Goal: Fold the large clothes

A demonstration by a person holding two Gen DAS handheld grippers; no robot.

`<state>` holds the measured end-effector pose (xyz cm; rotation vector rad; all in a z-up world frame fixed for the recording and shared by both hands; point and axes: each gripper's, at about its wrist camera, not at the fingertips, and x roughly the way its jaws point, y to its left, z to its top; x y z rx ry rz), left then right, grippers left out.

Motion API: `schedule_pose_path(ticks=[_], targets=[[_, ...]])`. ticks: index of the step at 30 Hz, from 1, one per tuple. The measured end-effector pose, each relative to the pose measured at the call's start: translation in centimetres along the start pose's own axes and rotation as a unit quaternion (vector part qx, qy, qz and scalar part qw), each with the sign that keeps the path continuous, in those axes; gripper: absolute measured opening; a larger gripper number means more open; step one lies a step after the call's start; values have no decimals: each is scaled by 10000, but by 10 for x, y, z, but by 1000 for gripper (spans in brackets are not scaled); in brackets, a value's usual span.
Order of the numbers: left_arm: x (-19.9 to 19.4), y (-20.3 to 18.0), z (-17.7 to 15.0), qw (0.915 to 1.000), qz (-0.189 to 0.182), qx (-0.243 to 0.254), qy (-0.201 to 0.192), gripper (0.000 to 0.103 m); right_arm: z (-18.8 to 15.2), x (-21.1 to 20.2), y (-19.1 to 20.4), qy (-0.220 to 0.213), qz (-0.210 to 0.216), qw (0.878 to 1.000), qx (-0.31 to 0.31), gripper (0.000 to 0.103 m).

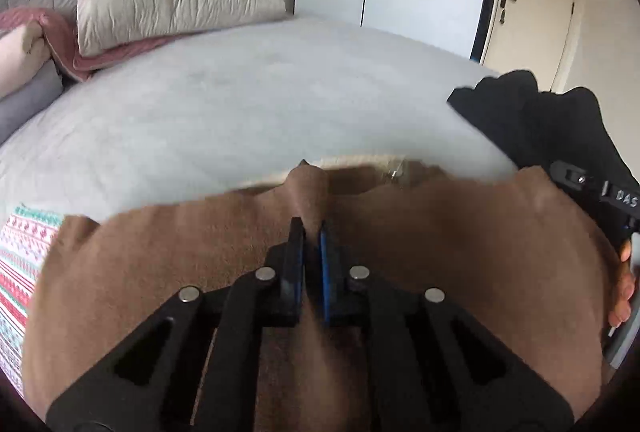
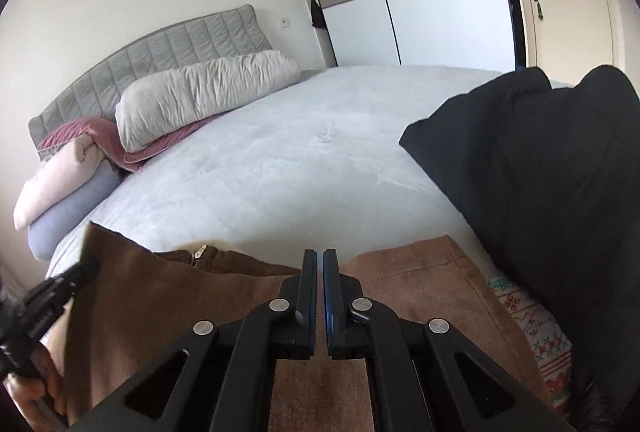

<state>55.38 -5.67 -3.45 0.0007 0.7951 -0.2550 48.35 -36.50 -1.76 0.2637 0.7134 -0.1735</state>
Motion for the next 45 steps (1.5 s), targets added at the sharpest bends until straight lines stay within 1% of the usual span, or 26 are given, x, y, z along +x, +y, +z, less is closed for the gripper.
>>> schedule_pose_path(ticks=[1, 3, 4, 6, 7, 8, 9, 12, 14, 15, 17, 19, 21, 23, 24, 26, 28, 29, 33, 34, 36, 37, 39, 41, 43, 45], targets=[[10, 7, -7, 9997, -149, -114, 140, 14, -2, 5, -2, 163, -133, 9998, 9, 33], [3, 16, -13, 9987, -413, -292, -75, 14, -9, 15, -5, 426, -271, 9987, -72, 62], [1, 19, -14, 9981, -492, -352, -97, 14, -13, 23, -5, 601, -343, 9975, -167, 70], [2, 20, -15, 9977, -539, -400, -72, 14, -23, 44, -3, 1041, -525, 9927, -295, 70], [1, 20, -15, 9979, -520, -379, -88, 14, -30, 51, -2, 1104, -596, 9916, -322, 57], [0, 18, -16, 9981, -498, -348, -109, 14, -35, 56, 0, 1102, -754, 9901, -426, 35], [-2, 18, -16, 9982, -486, -325, -132, 13, -38, 60, 2, 1148, -849, 9886, -484, 1], [-3, 16, -12, 9976, -554, -326, -251, 12, -39, 52, 7, 859, -1122, 9879, -633, 0], [-6, 24, -10, 9965, -632, -415, -365, 16, -32, 48, -2, 442, -1911, 9781, -696, 0], [-5, 30, -8, 9953, -743, -510, -361, 20, -28, 53, -20, 510, -2155, 9743, -410, 0], [-8, 47, -6, 9926, -971, -591, -427, 24, -28, 63, -58, 934, -1794, 9781, 491, 0], [-17, 74, -9, 9912, -913, -731, -625, 24, -31, 56, -69, 839, -1580, 9820, 601, 0], [-14, 119, -15, 9856, -823, -1371, -542, 24, -34, 52, -81, 834, -1554, 9826, 586, 0], [-1, 168, -26, 9803, -176, -1956, -212, 22, -38, 44, -103, 740, -1342, 9827, 1040, 0], [9, 193, -35, 9719, -144, -2351, 43, 7, -41, 41, -110, 704, -1277, 9817, 1227, 0], [19, 222, -45, 9509, -747, -2993, 249, 1, -41, 37, -112, 671, -1326, 9808, 1262, 0], [7, 212, -36, 9647, -325, -2596, 314, 1, -38, 32, -102, 673, -1501, 9813, 996, 2], [-2, 200, -30, 9737, -75, -2254, 324, 9, -36, 27, -94, 656, -1632, 9808, 843, 3], [-53, 132, -17, 9953, 198, -904, -297, 78, -34, -4, -43, 282, -1481, 9886, 52, 27], [-62, 111, -17, 9972, 138, -563, -477, 82, -36, -10, -24, 222, -1321, 9908, -176, 49], [-65, 76, -21, 9982, 69, -44, -590, 85, -43, -10, 14, 275, -847, 9931, -760, 78], [-60, 68, -24, 9984, 124, 91, -540, 85, -48, -3, 30, 415, -703, 9908, -1084, 80], [-34, 75, -28, 9986, 439, 219, -173, 85, -56, 19, 41, 710, -955, 9800, -1594, 80], [-10, 108, -31, 9970, 724, 68, 253, 86, -54, 33, 16, 773, -1154, 9777, -1578, 80], [-2, 164, -30, 9939, 773, -580, 531, 86, -42, 34, -39, 849, -1377, 9831, -854, 81], [3, 207, -30, 9825, 1445, -906, 745, 85, -31, 30, -106, 1014, -1707, 9800, 152, 82]])
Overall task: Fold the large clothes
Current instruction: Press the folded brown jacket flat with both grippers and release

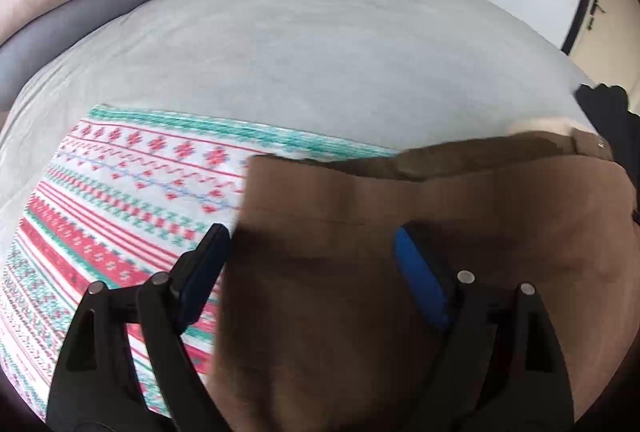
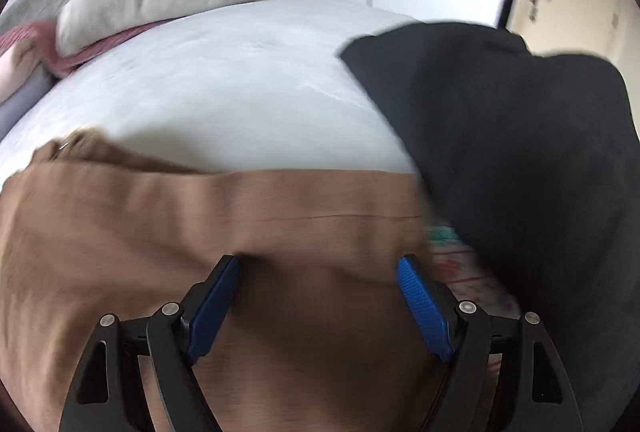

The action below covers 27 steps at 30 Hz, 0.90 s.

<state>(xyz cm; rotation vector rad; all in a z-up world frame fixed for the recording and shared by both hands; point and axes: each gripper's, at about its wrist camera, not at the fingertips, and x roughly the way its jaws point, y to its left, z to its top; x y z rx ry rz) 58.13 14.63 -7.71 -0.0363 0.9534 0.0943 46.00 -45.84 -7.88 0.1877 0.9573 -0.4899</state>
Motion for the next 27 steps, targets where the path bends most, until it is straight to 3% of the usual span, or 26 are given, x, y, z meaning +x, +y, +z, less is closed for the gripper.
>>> schedule_pose_path(ticks=[1, 3, 4, 7, 13, 15, 17, 20, 23, 27], targets=[[4, 14, 3, 9999, 36, -68, 95, 85, 3, 3, -24, 165, 51, 9991, 379, 78], [-8, 33, 5, 9996, 192, -216, 62, 83, 3, -9, -36, 209, 159, 9987, 438, 59], [-20, 33, 3, 9996, 268, -102, -59, 82, 1, -20, -31, 175, 92, 9995, 240, 59], [-64, 13, -19, 9983, 27, 425, -409, 82, -16, -69, -4, -286, 62, 9983, -497, 66], [-147, -54, -103, 9833, -1129, 1189, -787, 86, -89, -150, 60, -433, 1311, 9806, -1393, 84], [-153, -65, -129, 9790, -1337, 1339, -760, 87, -121, -159, 79, -314, 1482, 9724, -1776, 85], [-150, -63, -153, 9794, -1303, 1402, -651, 87, -152, -163, 87, -242, 1409, 9694, -1997, 85], [-145, -25, -181, 9840, -1200, 1143, -652, 88, -176, -160, 50, -67, 1495, 9763, -1561, 85], [-152, 17, -193, 9900, -636, 1025, -727, 89, -180, -163, -5, -108, 1382, 9827, -1226, 85], [-172, 48, -198, 9960, -689, 308, -468, 90, -186, -188, -29, -185, 1244, 9872, -986, 85]])
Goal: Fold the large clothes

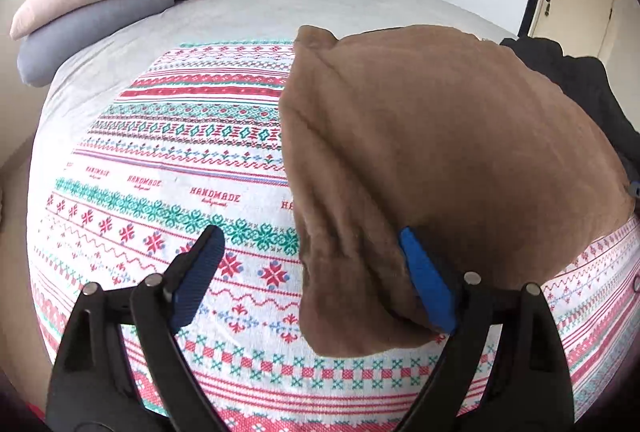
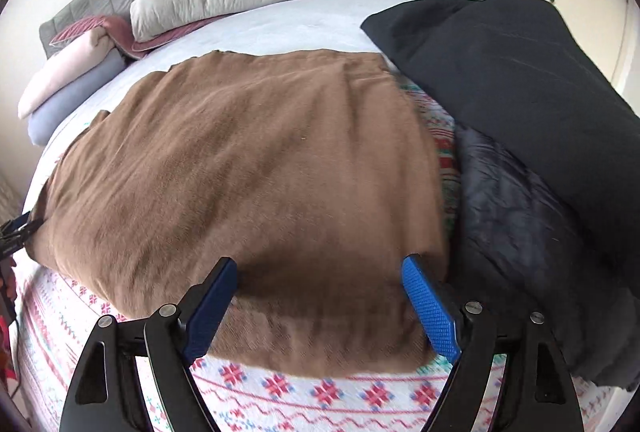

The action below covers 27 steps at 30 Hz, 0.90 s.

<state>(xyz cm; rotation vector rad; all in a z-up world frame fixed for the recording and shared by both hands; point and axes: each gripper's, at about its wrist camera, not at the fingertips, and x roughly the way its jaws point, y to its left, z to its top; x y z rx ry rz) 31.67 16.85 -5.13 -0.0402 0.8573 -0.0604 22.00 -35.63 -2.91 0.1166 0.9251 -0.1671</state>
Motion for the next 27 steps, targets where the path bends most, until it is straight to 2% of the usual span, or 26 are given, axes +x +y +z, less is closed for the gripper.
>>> schedule_pose_path(ticks=[2, 5, 7, 9, 12, 14, 16, 19, 23, 27], targets=[[-18, -14, 4, 9997, 229, 75, 28, 89, 3, -10, 5, 29, -228, 9996, 151, 85], [-50, -47, 7, 9992, 337, 222, 49, 89, 6, -36, 26, -143, -160, 9996, 195, 85], [-70, -69, 12, 9995, 234, 164, 131, 90, 9, -54, 45, -270, -195, 9991, 261, 86], [-88, -88, 15, 9997, 60, -78, 217, 98, 13, -73, 67, -327, -199, 9989, 278, 86], [-106, -113, 11, 9988, -51, -386, 309, 102, 16, -95, 104, -446, -183, 9987, 164, 90], [-108, -129, 8, 9978, 109, -462, 463, 102, 13, -103, 127, -408, -339, 9986, 18, 94], [-109, -145, 7, 9979, 256, -420, 427, 102, 10, -105, 147, -292, -512, 9982, -99, 96], [-109, -164, 3, 9976, 423, -428, 352, 102, 1, -108, 168, -273, -554, 9976, -307, 96], [-92, -178, -9, 9970, 562, -164, 511, 102, -7, -92, 173, -250, -640, 9969, -378, 98], [-79, -184, -20, 9964, 614, -30, 585, 102, -13, -68, 163, -93, -773, 9968, -176, 98]])
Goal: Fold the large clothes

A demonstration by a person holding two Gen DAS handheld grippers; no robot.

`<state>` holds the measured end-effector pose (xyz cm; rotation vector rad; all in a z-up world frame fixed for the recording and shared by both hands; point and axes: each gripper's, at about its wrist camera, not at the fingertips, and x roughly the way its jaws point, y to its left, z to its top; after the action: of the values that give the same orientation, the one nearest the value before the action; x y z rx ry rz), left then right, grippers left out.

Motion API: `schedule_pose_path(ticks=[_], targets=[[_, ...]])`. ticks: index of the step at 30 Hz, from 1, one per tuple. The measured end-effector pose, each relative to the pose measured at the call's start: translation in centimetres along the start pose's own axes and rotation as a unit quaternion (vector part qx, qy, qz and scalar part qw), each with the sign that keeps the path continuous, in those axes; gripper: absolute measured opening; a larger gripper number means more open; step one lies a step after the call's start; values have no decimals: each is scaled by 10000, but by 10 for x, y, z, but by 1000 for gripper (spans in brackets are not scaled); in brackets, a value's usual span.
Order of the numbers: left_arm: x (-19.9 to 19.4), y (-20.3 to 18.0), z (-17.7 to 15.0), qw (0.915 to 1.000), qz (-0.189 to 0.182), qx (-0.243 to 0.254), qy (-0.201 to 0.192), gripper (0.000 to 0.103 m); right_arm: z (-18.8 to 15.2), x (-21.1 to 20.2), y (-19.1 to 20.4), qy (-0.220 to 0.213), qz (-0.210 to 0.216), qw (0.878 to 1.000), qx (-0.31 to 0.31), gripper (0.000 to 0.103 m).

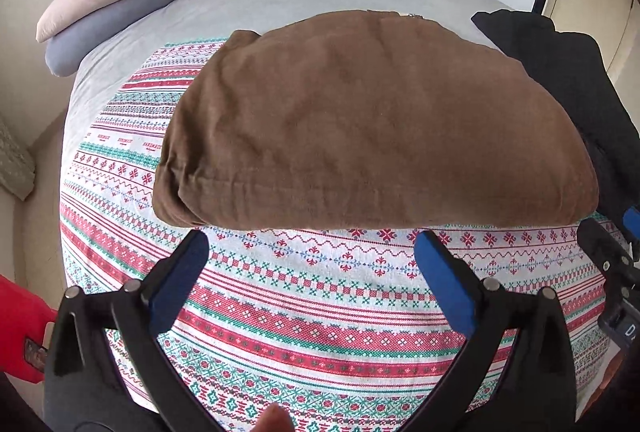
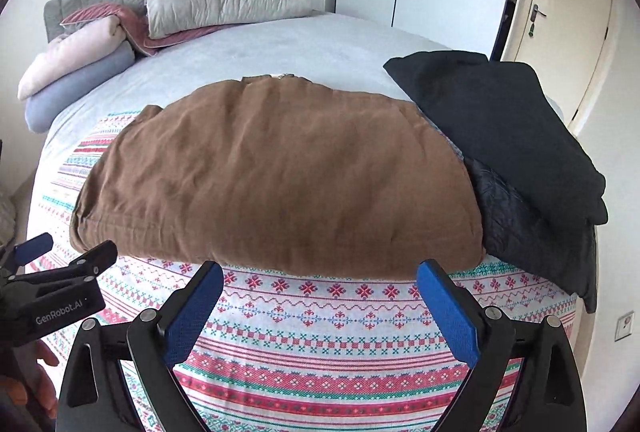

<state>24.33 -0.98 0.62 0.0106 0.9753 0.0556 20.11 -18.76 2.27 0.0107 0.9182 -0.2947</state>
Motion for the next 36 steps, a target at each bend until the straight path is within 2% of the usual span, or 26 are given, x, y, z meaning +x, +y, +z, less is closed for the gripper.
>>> schedule_pose_path(ticks=[4, 7, 10, 12, 16, 19, 23, 28, 36], targets=[[13, -9, -1, 9995, 150, 270, 20, 102, -8, 32, -1, 261, -93, 9996, 69, 98], [25, -10, 1, 9992, 346, 207, 67, 102, -10, 51, 1, 410, -6, 9991, 103, 98], [38, -10, -1, 9990, 309, 215, 254, 102, -13, 61, 6, 577, -63, 9983, -46, 98], [40, -9, -1, 9991, 275, 169, 281, 102, -14, 61, 9, 622, -211, 9977, -169, 98], [32, -7, 0, 9998, 140, 55, 138, 102, -12, 54, 6, 489, -27, 9988, -49, 98], [28, -4, 1, 9999, -8, -35, 107, 102, -10, 48, 3, 404, -70, 9991, 66, 98], [27, -2, 1, 9999, 22, -50, 95, 102, -7, 42, 4, 315, -166, 9993, 96, 98], [29, 0, 2, 9999, -40, -82, 105, 102, -5, 35, 16, 227, -54, 9997, -36, 98], [30, -1, 2, 9999, -101, -60, 103, 102, -6, 36, 18, 279, -102, 9995, -58, 98]])
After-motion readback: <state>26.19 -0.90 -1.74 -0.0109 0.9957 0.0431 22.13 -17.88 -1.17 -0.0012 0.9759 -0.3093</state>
